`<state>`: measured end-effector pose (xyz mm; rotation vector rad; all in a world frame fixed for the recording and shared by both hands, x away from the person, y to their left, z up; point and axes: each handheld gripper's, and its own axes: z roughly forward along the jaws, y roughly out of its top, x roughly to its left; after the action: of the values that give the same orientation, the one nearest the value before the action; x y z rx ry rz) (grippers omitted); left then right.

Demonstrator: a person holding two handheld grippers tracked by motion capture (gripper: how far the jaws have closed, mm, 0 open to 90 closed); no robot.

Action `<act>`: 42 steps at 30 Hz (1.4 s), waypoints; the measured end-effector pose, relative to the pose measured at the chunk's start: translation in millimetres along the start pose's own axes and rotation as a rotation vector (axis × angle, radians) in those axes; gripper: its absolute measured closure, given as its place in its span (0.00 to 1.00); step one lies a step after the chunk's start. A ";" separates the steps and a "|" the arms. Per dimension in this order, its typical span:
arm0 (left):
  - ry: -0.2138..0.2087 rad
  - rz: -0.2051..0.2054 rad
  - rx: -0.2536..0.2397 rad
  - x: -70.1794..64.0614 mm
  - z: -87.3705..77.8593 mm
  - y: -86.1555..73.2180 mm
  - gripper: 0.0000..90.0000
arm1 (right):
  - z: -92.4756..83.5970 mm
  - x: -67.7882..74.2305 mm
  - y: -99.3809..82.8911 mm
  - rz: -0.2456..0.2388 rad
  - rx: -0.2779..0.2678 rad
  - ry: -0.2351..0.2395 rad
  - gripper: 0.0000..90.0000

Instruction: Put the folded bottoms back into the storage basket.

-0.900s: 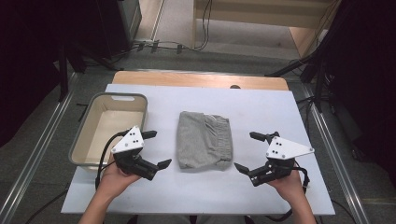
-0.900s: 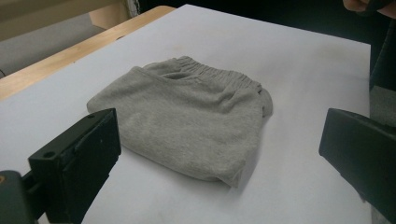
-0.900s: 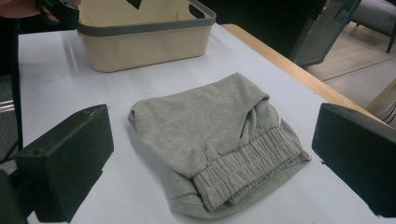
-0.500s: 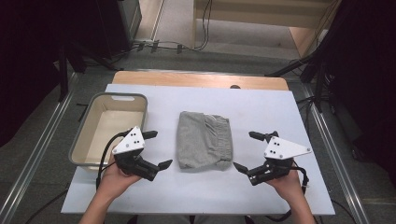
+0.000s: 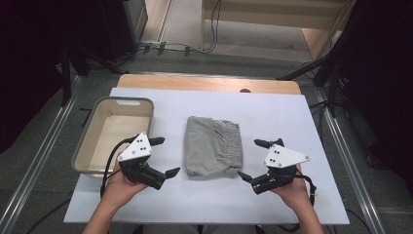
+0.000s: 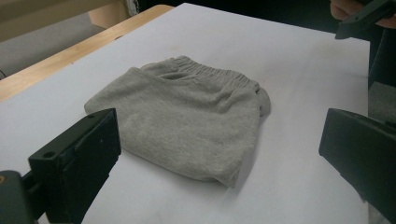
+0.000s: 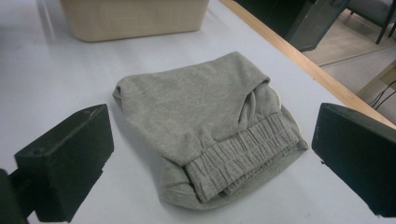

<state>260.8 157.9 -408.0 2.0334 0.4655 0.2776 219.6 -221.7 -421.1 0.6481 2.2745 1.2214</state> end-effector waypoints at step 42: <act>-0.008 0.001 0.019 -0.2 2.6 -0.7 0.00 | 38.1 10.6 -19.3 -0.047 0.132 0.081 0.05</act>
<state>261.5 156.1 -409.9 2.0522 0.4644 0.2668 231.0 -200.8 -458.1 0.5982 2.4393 1.1007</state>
